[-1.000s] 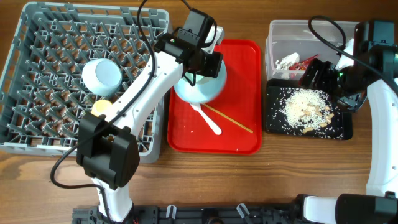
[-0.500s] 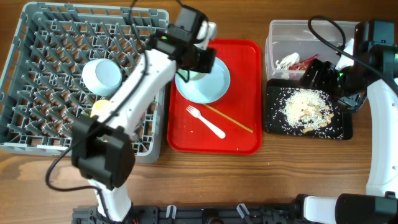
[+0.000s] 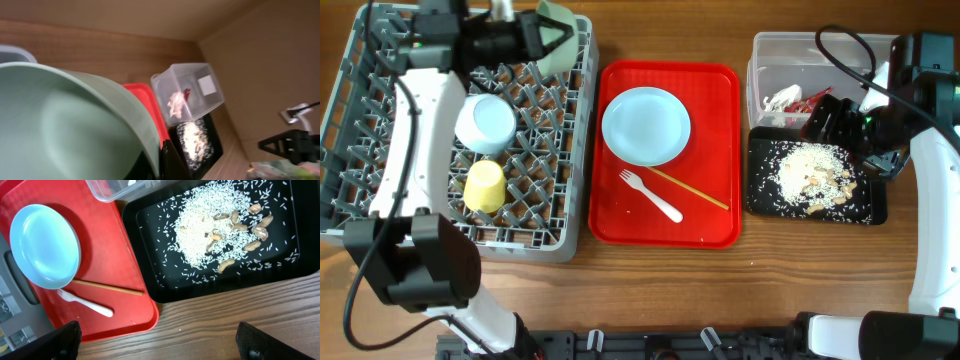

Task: Sort waste into correct bins and load items into the dishwasher rack
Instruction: 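Lift the green bowl with the left gripper and carry it to the rack, then set the green bowl upright in the rack and open the left gripper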

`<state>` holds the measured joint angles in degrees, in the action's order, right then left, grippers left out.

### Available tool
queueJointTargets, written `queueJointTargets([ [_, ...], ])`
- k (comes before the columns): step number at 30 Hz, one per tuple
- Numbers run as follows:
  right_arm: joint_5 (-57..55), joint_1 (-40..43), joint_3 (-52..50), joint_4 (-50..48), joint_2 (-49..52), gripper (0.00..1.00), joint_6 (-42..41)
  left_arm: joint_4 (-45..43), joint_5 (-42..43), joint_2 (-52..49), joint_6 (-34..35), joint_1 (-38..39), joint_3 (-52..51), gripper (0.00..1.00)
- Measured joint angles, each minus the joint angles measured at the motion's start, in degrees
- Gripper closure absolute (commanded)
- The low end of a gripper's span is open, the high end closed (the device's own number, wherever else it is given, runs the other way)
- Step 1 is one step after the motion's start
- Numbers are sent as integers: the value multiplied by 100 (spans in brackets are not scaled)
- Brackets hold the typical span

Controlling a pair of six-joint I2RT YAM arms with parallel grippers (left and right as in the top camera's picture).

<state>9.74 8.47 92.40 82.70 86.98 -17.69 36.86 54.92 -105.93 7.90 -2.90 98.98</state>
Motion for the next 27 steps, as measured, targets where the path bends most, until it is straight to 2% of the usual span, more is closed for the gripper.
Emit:
queueJointTargets([
  [3,0,0,0,2,0,0,0,-308,767,-317,17,-262,0,96],
  [7,-2,0,0,2,0,0,0,-710,1377,-957,190,-479,-4,96],
  [13,-20,0,0,22,0,0,0,-1554,1751,-1598,734,-634,-15,96],
  [18,-22,0,0,46,0,0,0,-1646,1862,-1915,903,-855,-15,96],
  [19,-22,0,0,48,0,0,0,-1650,1906,-1943,905,-922,-15,93],
  [20,-20,0,0,48,0,0,0,-1641,1919,-1950,911,-977,-15,81],
  [22,-20,0,0,46,0,0,0,-1567,1934,-1967,922,-1060,-15,68],
  [24,-20,0,2,50,0,0,0,-1410,1878,-1987,960,-1193,-15,44],
  [25,-20,0,0,50,0,0,0,-1366,1851,-1993,981,-1270,-15,40],
  [27,-20,0,0,63,0,0,0,-1207,1823,-1998,977,-1423,-15,21],
])
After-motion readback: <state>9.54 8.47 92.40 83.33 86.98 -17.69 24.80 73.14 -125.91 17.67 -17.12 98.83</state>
